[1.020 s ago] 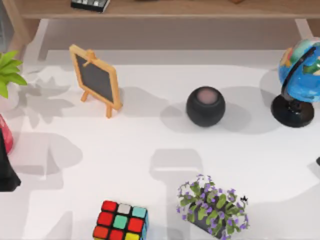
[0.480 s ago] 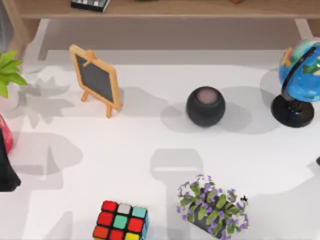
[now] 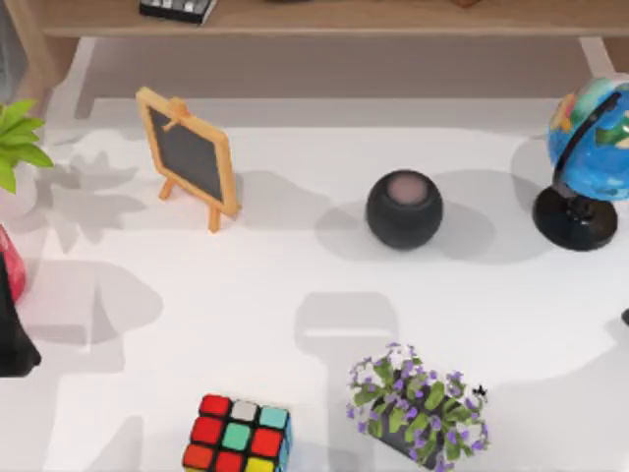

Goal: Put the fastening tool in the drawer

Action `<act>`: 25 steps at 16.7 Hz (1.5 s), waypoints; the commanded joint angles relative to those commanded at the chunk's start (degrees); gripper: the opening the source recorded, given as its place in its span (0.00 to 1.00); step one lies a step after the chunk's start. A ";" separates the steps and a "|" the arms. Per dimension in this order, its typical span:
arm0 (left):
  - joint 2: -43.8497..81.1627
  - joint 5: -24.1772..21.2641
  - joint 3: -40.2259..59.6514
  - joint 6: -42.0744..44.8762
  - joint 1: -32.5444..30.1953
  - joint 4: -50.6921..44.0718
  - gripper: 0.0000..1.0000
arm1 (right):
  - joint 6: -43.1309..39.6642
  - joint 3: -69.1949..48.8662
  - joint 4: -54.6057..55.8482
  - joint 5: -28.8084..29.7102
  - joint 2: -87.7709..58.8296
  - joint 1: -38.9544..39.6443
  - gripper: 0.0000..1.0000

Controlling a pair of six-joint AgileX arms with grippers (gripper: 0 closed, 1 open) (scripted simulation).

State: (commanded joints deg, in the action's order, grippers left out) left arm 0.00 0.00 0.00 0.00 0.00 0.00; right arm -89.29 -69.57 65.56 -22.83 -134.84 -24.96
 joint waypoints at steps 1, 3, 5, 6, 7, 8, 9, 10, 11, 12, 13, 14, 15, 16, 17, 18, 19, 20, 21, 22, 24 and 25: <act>0.00 0.00 0.00 0.00 0.00 0.00 1.00 | 0.00 0.00 0.00 0.00 0.00 0.00 0.55; 0.00 0.00 0.00 0.00 0.00 0.00 1.00 | 0.00 0.00 0.00 0.00 0.00 0.00 0.40; 0.00 0.00 0.00 0.00 0.00 0.00 1.00 | 0.00 0.00 0.00 0.00 0.00 0.00 0.25; 0.00 0.00 0.00 0.00 0.00 0.00 1.00 | 0.00 0.00 0.00 0.00 0.00 0.00 0.17; 0.00 0.00 0.00 0.00 0.00 0.00 1.00 | 0.00 0.00 0.00 0.00 0.00 0.00 0.10; 0.00 0.00 0.00 0.00 0.00 0.00 1.00 | 0.00 0.00 0.00 0.00 0.00 0.00 0.02; 0.00 0.00 0.00 0.00 0.00 0.00 1.00 | 0.00 0.00 0.00 0.00 0.00 0.00 0.00; 0.00 0.00 0.00 0.00 0.00 0.00 1.00 | 0.00 0.00 0.00 0.00 0.00 0.00 0.00; 0.00 0.00 0.00 0.00 0.00 0.00 1.00 | 0.00 0.00 0.00 0.00 0.00 0.00 0.00; 0.00 0.00 0.00 0.00 0.00 0.00 1.00 | 0.00 0.00 0.00 0.00 0.00 0.00 0.00; 0.00 0.00 0.00 0.00 0.00 0.00 1.00 | 0.00 0.00 0.00 0.00 0.00 0.00 0.00; 0.00 0.00 0.00 0.00 0.00 0.00 1.00 | 0.00 0.00 0.00 0.00 0.00 0.00 0.00; 0.00 0.00 0.00 0.00 0.00 0.00 1.00 | 0.00 0.00 0.00 0.00 0.00 0.00 0.00; 0.00 0.00 0.00 0.00 0.00 0.00 1.00 | 0.00 0.00 0.00 0.00 0.00 0.00 0.00; 0.00 0.00 0.00 0.00 0.00 0.00 1.00 | 0.12 0.03 -0.13 0.04 -0.10 -0.19 0.00; 0.00 0.00 0.00 0.00 0.00 0.00 1.00 | 0.09 0.18 0.04 -0.09 0.08 -0.24 0.00; 0.00 0.00 0.00 0.00 0.00 0.00 1.00 | 0.08 0.86 0.70 -0.43 0.76 -0.44 0.00; 0.00 0.00 0.00 0.00 0.00 0.00 1.00 | 0.10 2.11 1.58 -0.81 1.54 -0.80 0.00; 0.00 0.00 0.00 0.00 0.00 0.00 1.00 | 0.10 3.83 2.40 -1.16 2.18 -1.22 0.00; 0.00 0.00 0.00 0.00 0.00 0.00 1.00 | 0.19 5.79 3.16 -1.48 2.69 -1.60 0.00; 0.00 0.00 0.00 0.00 0.00 0.00 1.00 | 0.37 10.03 4.63 -2.33 4.03 -2.19 0.00; 0.00 0.00 0.00 0.00 0.00 0.00 1.00 | 0.33 12.35 5.74 -2.55 4.71 -2.61 0.00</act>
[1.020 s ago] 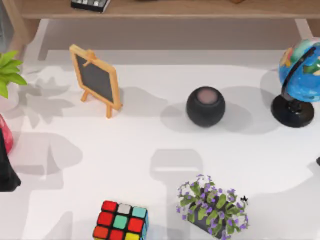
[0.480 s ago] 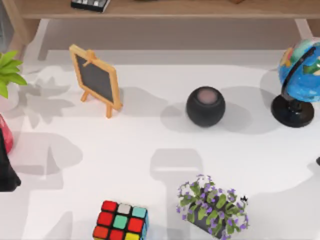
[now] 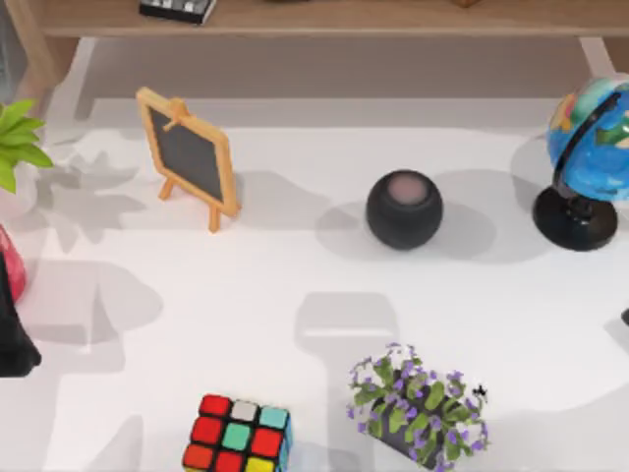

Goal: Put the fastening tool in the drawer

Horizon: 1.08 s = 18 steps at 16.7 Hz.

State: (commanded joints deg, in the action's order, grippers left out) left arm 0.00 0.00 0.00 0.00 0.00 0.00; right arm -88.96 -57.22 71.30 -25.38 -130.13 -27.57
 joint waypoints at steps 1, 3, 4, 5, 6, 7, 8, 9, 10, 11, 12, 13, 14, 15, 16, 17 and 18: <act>0.00 0.00 0.00 0.00 0.00 0.00 1.00 | 0.01 1.75 1.19 -0.15 0.87 -0.60 0.00; 0.00 0.00 0.00 0.00 0.00 0.00 1.00 | -0.08 3.50 2.88 -1.12 2.12 -1.35 0.00; 0.00 0.00 0.00 0.00 0.00 0.00 1.00 | -0.11 3.63 3.05 -1.30 2.29 -1.38 0.00; 0.00 0.00 0.00 0.00 0.00 0.00 1.00 | -0.11 3.63 3.05 -1.30 2.29 -1.38 0.00; 0.00 0.00 0.00 0.00 0.00 0.00 1.00 | -0.11 3.63 3.05 -1.30 2.29 -1.38 0.00; 0.00 0.00 0.00 0.00 0.00 0.00 1.00 | -0.08 3.36 2.93 -1.15 2.01 -1.11 0.00; 0.00 0.00 0.00 0.00 0.00 0.00 1.00 | -0.07 3.55 3.11 -1.29 2.15 -1.24 0.00; 0.00 0.00 0.00 0.00 0.00 0.00 1.00 | -0.04 4.34 3.72 -1.75 2.62 -1.66 0.00; 0.00 0.00 0.00 0.00 0.00 0.00 1.00 | -0.02 5.66 4.64 -2.32 3.21 -2.18 0.00; 0.00 0.00 0.00 0.00 0.00 0.00 1.00 | 0.01 7.19 5.58 -2.88 3.81 -2.72 0.00; 0.00 0.00 0.00 0.00 0.00 0.00 1.00 | -0.01 9.00 6.34 -3.40 4.37 -3.23 0.00; 0.00 0.00 0.00 0.00 0.00 0.00 1.00 | -0.10 11.07 7.13 -3.87 4.93 -3.71 0.00; 0.00 0.00 0.00 0.00 0.00 0.00 1.00 | -0.18 13.05 8.14 -4.38 5.61 -4.23 0.00; 0.00 0.00 0.00 0.00 0.00 0.00 1.00 | -0.16 14.80 9.24 -4.92 6.33 -4.80 0.00; 0.00 0.00 0.00 0.00 0.00 0.00 1.00 | -0.07 16.24 10.24 -5.55 7.03 -5.42 0.00; 0.00 0.00 0.00 0.00 0.00 0.00 1.00 | -0.02 17.13 11.01 -6.10 7.60 -5.98 0.00; 0.00 0.00 0.00 0.00 0.00 0.00 1.00 | -0.02 17.40 11.26 -6.31 7.83 -6.20 0.00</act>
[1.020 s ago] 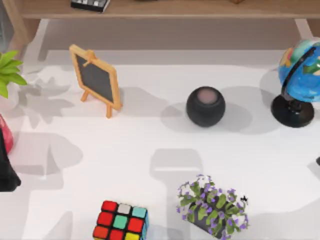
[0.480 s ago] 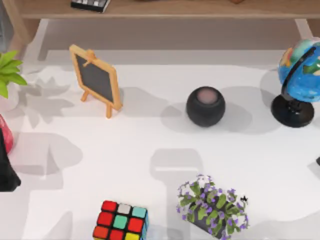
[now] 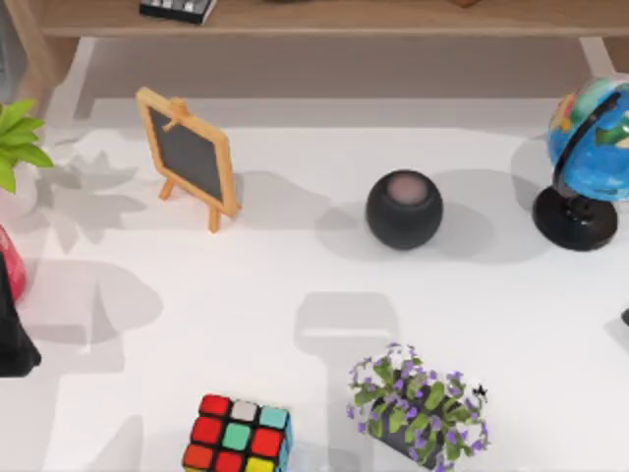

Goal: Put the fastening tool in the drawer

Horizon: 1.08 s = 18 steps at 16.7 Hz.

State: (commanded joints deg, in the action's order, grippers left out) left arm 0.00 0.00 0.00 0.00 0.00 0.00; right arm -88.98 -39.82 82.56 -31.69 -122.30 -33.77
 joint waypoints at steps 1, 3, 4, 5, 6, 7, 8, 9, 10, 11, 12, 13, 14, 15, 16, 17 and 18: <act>0.00 0.00 0.00 0.00 0.00 0.00 1.00 | 0.00 0.00 0.00 0.00 0.00 0.00 0.00; 0.00 0.00 0.00 0.00 0.00 0.00 1.00 | 0.01 -0.25 -0.10 0.14 -0.22 0.33 0.00; 0.00 0.00 0.00 0.00 0.00 0.00 1.00 | 0.01 -0.09 0.02 0.06 -0.16 0.21 0.00; 0.00 0.00 0.00 0.00 0.00 0.00 1.00 | 0.02 0.58 0.48 -0.29 0.07 -0.24 0.00; 0.00 0.00 0.00 0.00 0.00 0.00 1.00 | 0.04 1.70 1.21 -0.88 0.43 -0.92 0.00; 0.00 0.00 0.00 0.00 0.00 0.00 1.00 | 0.07 3.17 2.13 -1.70 0.88 -1.77 0.00; 0.00 0.00 0.00 0.00 0.00 0.00 1.00 | 0.10 4.88 3.20 -2.65 1.43 -2.71 0.00; 0.00 0.00 0.00 0.00 0.00 0.00 1.00 | 0.12 6.68 4.34 -3.68 2.05 -3.67 0.00; 0.00 0.00 0.00 0.00 0.00 0.00 1.00 | 0.12 8.43 5.47 -4.69 2.69 -4.61 0.00; 0.00 0.00 0.00 0.00 0.00 0.00 1.00 | 0.11 9.97 6.49 -5.60 3.29 -5.46 0.00; 0.00 0.00 0.00 0.00 0.00 0.00 1.00 | 0.09 11.19 7.33 -6.34 3.79 -6.13 0.00; 0.00 0.00 0.00 0.00 0.00 0.00 1.00 | 0.07 11.95 7.86 -6.81 4.12 -6.57 0.00; 0.00 0.00 0.00 0.00 0.00 0.00 1.00 | 0.07 12.16 8.01 -6.94 4.21 -6.68 0.00; 0.00 0.00 0.00 0.00 0.00 0.00 1.00 | 0.07 12.16 8.01 -6.94 4.21 -6.68 0.00; 0.00 0.00 0.00 0.00 0.00 0.00 1.00 | 0.07 12.16 8.01 -6.94 4.21 -6.68 0.00; 0.00 0.00 0.00 0.00 0.00 0.00 1.00 | 0.07 12.16 8.01 -6.94 4.21 -6.68 0.00; 0.00 0.00 0.00 0.00 0.00 0.00 1.00 | 0.07 12.16 8.01 -6.94 4.21 -6.68 0.08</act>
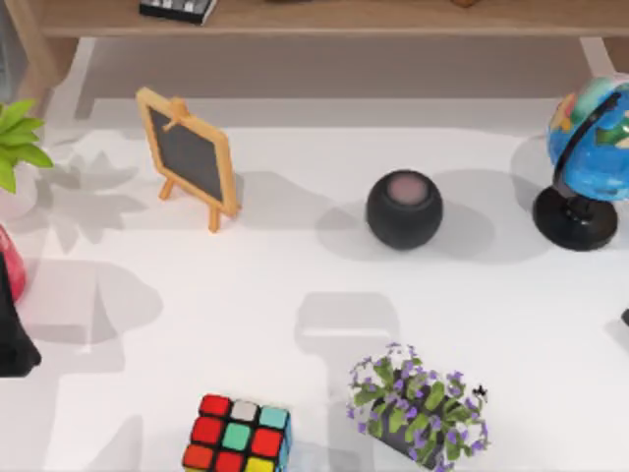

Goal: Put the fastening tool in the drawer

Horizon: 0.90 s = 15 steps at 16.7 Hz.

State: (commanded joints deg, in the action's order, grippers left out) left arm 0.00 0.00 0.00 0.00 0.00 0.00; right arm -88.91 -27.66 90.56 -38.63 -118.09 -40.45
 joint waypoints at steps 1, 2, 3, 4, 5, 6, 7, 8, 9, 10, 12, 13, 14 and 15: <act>0.00 0.00 0.00 0.00 0.00 0.00 1.00 | 0.00 0.00 0.00 0.00 0.00 0.00 0.15; 0.00 0.00 0.00 0.00 0.00 0.00 1.00 | 0.00 0.00 0.00 0.00 0.00 0.00 0.23; 0.00 0.00 0.00 0.00 0.00 0.00 1.00 | 0.00 0.00 0.00 0.00 0.00 0.00 0.30; 0.00 0.00 0.00 0.00 0.00 0.00 1.00 | 0.00 0.00 0.00 0.00 0.00 0.00 0.38; 0.00 0.00 0.00 0.00 0.00 0.00 1.00 | 0.00 0.00 0.00 0.00 0.00 0.00 0.45; 0.00 0.00 0.00 0.00 0.00 0.00 1.00 | 0.00 0.00 0.00 0.00 0.00 0.00 0.53; 0.00 0.00 0.00 0.00 0.00 0.00 1.00 | 0.00 0.00 0.00 0.00 0.00 0.00 0.60; 0.00 0.00 0.00 0.00 0.00 0.00 1.00 | 0.00 0.00 0.00 0.00 0.00 0.00 0.68; 0.00 0.00 0.00 0.00 0.00 0.00 1.00 | 0.00 0.00 0.00 0.00 0.00 0.00 0.75; 0.00 0.00 0.00 0.00 0.00 0.00 1.00 | 0.00 0.00 0.00 0.00 0.00 0.00 0.83; 0.00 0.00 0.00 0.00 0.00 0.00 1.00 | 0.00 0.00 0.00 0.00 0.00 0.00 0.98; 0.00 0.00 0.00 0.00 0.00 0.00 1.00 | 0.00 0.00 0.00 0.00 0.00 0.00 1.00; 0.00 0.00 0.00 0.00 0.00 0.00 1.00 | 0.00 0.00 0.00 0.00 0.00 0.00 1.00; 0.00 0.00 0.00 0.00 0.00 0.00 1.00 | 0.00 0.00 0.00 0.00 0.00 0.00 1.00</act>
State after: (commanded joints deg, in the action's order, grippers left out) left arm 0.00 0.00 0.00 0.00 0.00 0.00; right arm -88.91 -27.66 90.56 -38.63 -118.09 -40.45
